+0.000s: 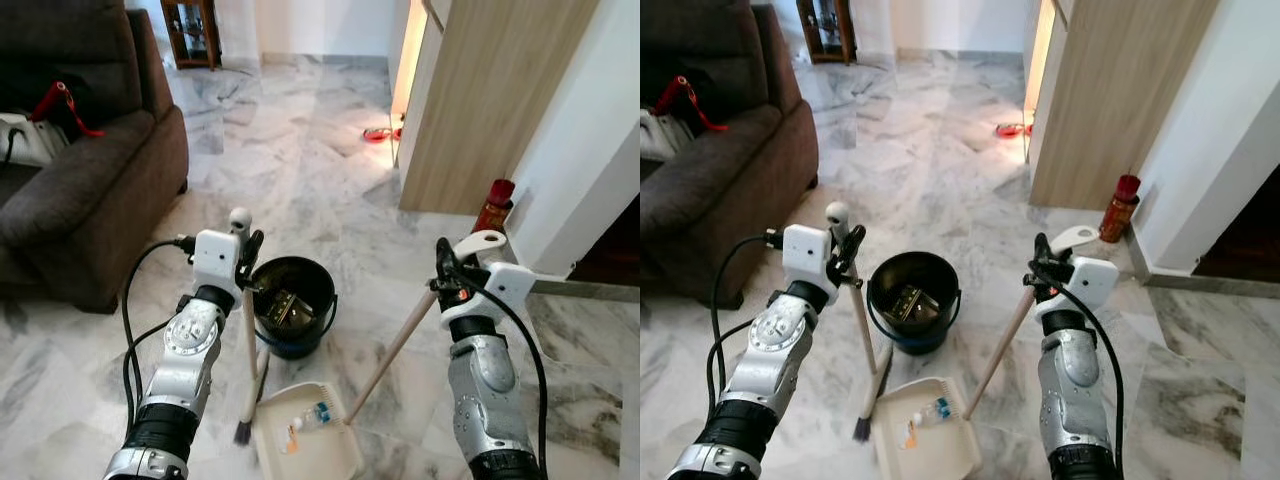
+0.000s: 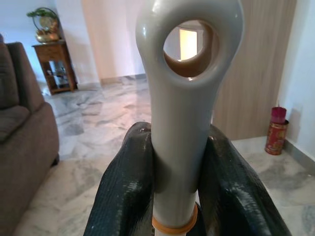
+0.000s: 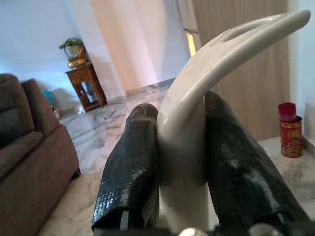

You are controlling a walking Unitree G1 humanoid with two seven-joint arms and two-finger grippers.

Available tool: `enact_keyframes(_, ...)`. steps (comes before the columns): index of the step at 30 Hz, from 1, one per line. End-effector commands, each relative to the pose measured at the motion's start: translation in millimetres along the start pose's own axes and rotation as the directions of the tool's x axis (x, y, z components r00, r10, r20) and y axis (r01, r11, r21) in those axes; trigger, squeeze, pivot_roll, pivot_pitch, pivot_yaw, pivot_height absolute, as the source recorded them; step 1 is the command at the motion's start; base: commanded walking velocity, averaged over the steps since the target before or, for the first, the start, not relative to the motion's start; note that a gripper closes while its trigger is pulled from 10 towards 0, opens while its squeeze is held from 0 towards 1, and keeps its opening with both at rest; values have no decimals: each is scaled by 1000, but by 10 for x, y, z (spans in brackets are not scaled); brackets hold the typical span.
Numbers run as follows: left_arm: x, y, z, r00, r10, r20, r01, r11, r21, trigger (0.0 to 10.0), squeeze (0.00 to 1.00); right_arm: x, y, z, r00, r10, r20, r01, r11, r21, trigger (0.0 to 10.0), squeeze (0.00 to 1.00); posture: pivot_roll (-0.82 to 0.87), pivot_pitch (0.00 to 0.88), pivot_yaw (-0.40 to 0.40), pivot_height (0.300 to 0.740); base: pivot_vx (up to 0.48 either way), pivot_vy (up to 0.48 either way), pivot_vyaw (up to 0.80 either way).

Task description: Sweep floor

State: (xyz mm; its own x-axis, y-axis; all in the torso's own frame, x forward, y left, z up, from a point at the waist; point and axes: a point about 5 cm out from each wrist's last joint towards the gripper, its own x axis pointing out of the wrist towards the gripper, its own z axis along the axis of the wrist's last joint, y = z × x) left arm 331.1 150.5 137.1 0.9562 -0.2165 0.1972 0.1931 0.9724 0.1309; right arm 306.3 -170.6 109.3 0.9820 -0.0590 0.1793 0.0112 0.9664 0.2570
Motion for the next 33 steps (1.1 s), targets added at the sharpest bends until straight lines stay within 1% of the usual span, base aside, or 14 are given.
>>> enact_keyframes(1, -15, 61, 101, 999, 17, 40, -17, 1000, 11, 10000, 0, 82, 36, 167, 997, -12, 74, 9, 999, 43, 10000, 0, 117, 19, -3, 740, 0, 0, 0)
enact_keyframes(4, -52, 101, 114, 999, 29, 47, -30, 999, 25, 10000, 0, 85, 25, 169, 997, -22, 74, 19, 999, 48, 10000, 0, 119, 20, -2, 740, 0, 0, 0)
enact_keyframes(9, -139, 137, 109, 999, 27, 42, -29, 997, 66, 10000, 0, 103, -49, 186, 992, -100, 72, 96, 994, 56, 10000, 0, 120, 20, -2, 740, 0, 0, 0)
enact_keyframes(11, -230, 159, 64, 999, 28, 21, -30, 995, 94, 10000, 0, 115, -110, 202, 986, -144, 80, 140, 989, 45, 10000, 0, 125, 21, -3, 740, 0, 0, 0)
enact_keyframes(12, -230, 159, 64, 999, 28, 21, -30, 995, 94, 10000, 0, 115, -110, 202, 986, -144, 80, 140, 989, 45, 10000, 0, 125, 21, -3, 740, 0, 0, 0)
enact_keyframes(14, -285, 180, 29, 1000, 30, 8, -31, 992, 124, 10000, 0, 118, -133, 213, 984, -158, 86, 155, 987, 34, 10000, 0, 125, 21, -3, 740, 0, 0, 0)
enact_keyframes(20, -311, 224, 54, 997, 75, 22, -78, 989, 125, 10000, 0, 126, -146, 224, 981, -173, 90, 172, 985, 21, 10000, 0, 126, 20, -6, 740, 0, 0, 0)
enact_keyframes(23, -379, 280, 44, 994, 109, 17, -110, 984, 140, 10000, 0, 145, -153, 248, 977, -189, 99, 187, 982, 23, 10000, 0, 127, 20, -6, 740, 0, 0, 0)
enact_keyframes(24, -430, 307, 22, 993, 120, 7, -120, 981, 153, 10000, 0, 155, -155, 261, 976, -192, 102, 190, 981, 24, 10000, 0, 132, 19, -7, 740, 0, 0, 0)
enact_keyframes(25, -430, 307, 22, 993, 120, 7, -120, 981, 153, 10000, 0, 155, -155, 261, 976, -192, 102, 190, 981, 24, 10000, 0, 132, 19, -7, 740, 0, 0, 0)
enact_keyframes(26, -482, 341, -2, 991, 133, -3, -131, 978, 162, 10000, 0, 168, -155, 274, 974, -199, 106, 197, 980, 26, 10000, 0, 133, 20, -7, 740, 0, 0, 0)
enact_keyframes(28, -517, 365, -18, 990, 144, -9, -140, 975, 174, 10000, 0, 178, -161, 292, 971, -211, 113, 208, 977, 37, 10000, 0, 136, 20, -8, 740, 0, 0, 0)
enact_keyframes(31, -575, 402, -59, 988, 153, -24, -146, 972, 185, 10000, 0, 222, -196, 381, 954, -270, 132, 259, 961, 92, 10000, 0, 139, 18, -7, 740, 0, 0, 0)
enact_keyframes(33, -583, 396, -66, 988, 149, -27, -142, 971, 192, 10000, 0, 241, -206, 432, 948, -283, 144, 269, 957, 112, 10000, 0, 140, 18, -6, 740, 0, 0, 0)
